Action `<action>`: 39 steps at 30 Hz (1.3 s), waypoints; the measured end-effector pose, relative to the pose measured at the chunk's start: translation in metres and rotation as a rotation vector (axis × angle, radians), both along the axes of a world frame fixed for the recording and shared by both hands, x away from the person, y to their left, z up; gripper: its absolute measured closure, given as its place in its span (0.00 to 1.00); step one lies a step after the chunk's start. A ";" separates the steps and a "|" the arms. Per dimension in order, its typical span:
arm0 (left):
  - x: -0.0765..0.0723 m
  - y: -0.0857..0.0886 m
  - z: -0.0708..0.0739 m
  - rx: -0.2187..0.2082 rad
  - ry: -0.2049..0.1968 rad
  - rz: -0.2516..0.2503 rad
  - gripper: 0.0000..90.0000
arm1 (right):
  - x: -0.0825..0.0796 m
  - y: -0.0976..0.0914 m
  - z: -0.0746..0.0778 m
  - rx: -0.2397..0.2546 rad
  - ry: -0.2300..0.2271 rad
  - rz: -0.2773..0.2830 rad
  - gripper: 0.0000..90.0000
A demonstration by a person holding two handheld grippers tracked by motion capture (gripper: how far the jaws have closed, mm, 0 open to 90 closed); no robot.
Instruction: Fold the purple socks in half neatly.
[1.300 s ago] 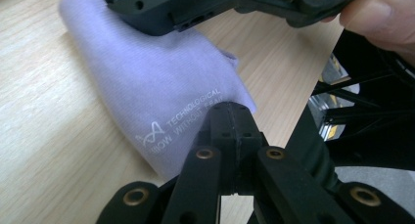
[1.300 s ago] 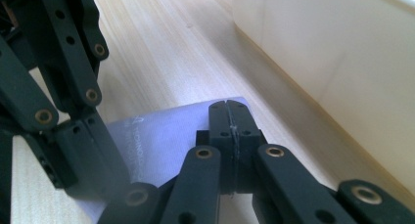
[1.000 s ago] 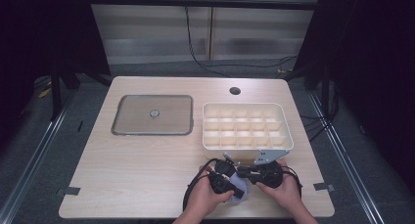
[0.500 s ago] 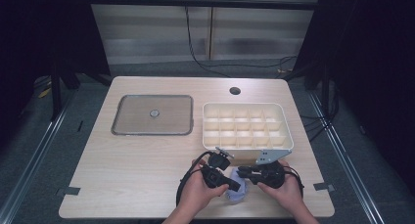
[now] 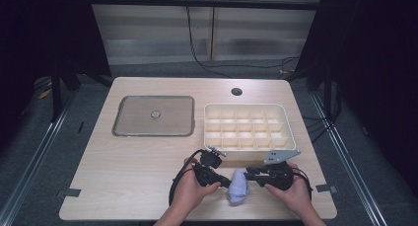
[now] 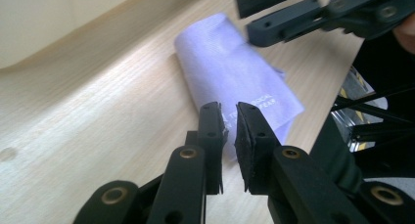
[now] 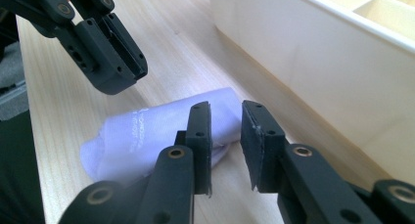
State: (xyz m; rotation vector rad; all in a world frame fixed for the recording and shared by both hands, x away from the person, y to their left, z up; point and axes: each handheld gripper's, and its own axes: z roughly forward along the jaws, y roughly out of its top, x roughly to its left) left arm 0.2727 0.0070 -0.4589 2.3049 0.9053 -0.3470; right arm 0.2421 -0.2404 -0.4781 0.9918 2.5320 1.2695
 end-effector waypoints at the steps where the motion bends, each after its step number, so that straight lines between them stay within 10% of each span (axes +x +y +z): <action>1: 0.000 0.000 -0.001 0.008 -0.002 0.002 0.90 | 0.000 -0.001 0.000 0.001 0.001 -0.005 0.82; 28: -0.014 -0.032 -0.014 -0.015 0.004 -0.069 0.85 | 0.003 0.005 0.013 0.038 0.108 -0.025 0.70; 39: -0.009 -0.010 -0.006 -0.005 -0.068 -0.048 0.75 | 0.003 0.009 0.008 0.023 0.152 -0.019 0.66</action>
